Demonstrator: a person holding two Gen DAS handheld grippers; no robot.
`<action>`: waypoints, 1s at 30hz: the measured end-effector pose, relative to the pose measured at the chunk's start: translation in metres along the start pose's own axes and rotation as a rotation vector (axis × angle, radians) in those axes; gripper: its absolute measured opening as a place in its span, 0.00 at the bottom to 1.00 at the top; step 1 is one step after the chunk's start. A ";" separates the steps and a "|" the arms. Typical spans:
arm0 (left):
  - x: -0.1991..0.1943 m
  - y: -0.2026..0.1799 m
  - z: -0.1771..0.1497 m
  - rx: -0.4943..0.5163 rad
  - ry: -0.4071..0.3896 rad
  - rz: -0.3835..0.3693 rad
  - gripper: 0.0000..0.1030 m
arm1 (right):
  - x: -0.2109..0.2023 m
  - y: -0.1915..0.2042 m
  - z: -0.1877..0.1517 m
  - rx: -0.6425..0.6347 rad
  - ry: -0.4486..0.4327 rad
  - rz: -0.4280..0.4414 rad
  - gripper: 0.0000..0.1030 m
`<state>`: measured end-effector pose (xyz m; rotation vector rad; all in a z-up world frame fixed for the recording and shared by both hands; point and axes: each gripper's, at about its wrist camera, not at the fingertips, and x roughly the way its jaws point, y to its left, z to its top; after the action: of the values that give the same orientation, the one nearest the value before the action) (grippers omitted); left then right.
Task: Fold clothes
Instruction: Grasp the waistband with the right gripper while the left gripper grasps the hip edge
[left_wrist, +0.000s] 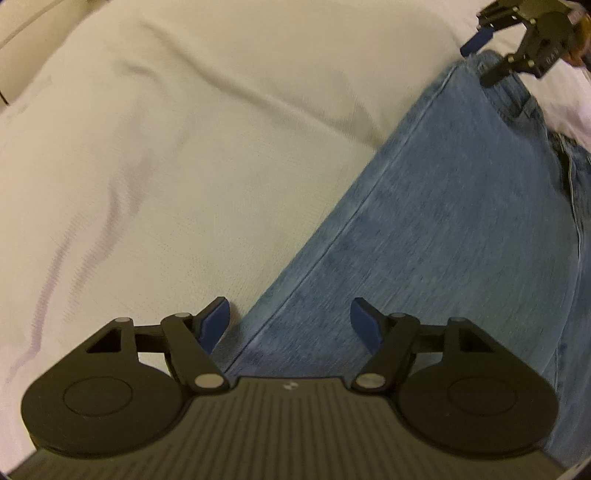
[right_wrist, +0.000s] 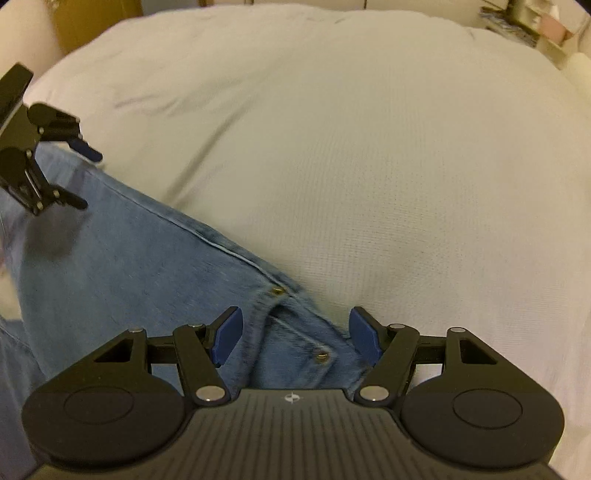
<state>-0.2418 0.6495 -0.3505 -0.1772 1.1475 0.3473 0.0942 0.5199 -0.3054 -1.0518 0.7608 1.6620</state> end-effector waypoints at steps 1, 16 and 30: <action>0.003 0.003 -0.002 0.003 0.010 -0.017 0.67 | 0.003 -0.004 0.001 0.001 0.017 0.015 0.65; -0.067 -0.034 -0.032 0.030 -0.104 0.111 0.04 | -0.040 0.050 -0.017 -0.152 -0.059 -0.184 0.16; -0.214 -0.228 -0.147 -0.306 -0.178 0.081 0.04 | -0.185 0.182 -0.173 -0.179 -0.356 -0.423 0.14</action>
<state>-0.3647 0.3529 -0.2229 -0.3617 0.9231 0.5990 -0.0036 0.2392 -0.2122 -0.9248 0.1440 1.5042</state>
